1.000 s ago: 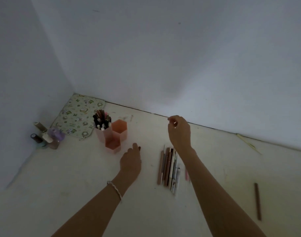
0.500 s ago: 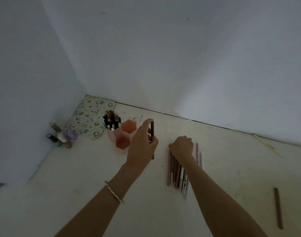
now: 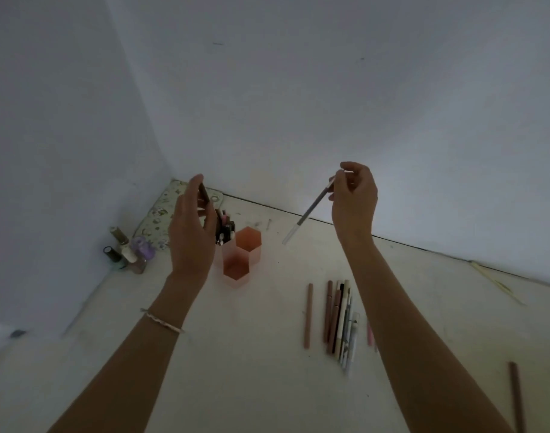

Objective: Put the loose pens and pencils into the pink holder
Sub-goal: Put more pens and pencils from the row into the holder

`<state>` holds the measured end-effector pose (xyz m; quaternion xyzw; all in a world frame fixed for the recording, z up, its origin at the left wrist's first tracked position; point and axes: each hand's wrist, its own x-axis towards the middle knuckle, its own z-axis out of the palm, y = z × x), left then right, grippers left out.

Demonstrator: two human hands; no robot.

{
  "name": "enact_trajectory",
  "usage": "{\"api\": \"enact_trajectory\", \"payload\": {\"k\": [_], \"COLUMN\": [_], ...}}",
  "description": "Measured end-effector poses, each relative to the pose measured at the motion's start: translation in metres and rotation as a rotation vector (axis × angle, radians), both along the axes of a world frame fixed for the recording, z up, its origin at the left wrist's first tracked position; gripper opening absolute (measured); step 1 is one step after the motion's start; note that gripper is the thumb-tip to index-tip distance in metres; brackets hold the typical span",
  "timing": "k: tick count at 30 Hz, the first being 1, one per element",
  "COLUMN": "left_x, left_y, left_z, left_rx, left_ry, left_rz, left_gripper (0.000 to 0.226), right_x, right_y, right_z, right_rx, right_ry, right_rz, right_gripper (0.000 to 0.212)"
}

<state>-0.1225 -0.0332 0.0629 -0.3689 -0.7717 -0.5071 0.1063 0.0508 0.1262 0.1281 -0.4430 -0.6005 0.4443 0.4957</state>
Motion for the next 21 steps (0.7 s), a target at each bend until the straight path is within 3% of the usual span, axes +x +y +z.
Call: {"api": "enact_trajectory", "payload": {"k": [5, 9, 12, 17, 21], "left_x": [-0.011, -0.013, -0.008, -0.017, -0.020], "left_y": [0.004, -0.009, -0.018, -0.021, -0.026], "left_z": [-0.001, -0.011, -0.020, -0.001, 0.003], "left_rx": [-0.011, -0.115, -0.231, -0.005, 0.038], "left_ry": [0.135, 0.057, 0.219, 0.152, 0.052], "left_rz": [-0.002, -0.046, -0.001, 0.177, 0.126], "left_gripper": [0.038, 0.029, 0.027, 0.037, 0.039], "right_x": [-0.021, -0.032, -0.034, -0.056, -0.077], "right_y": [-0.022, -0.034, -0.038, -0.055, -0.072], "right_z": [0.011, 0.009, 0.008, 0.003, -0.018], "right_rx": [0.031, 0.044, 0.042, 0.130, 0.301], "right_ry": [0.090, 0.112, 0.165, 0.205, -0.016], "right_rz": [0.058, 0.060, 0.028, 0.052, 0.163], "right_gripper": [0.012, 0.013, 0.013, 0.012, 0.015]}}
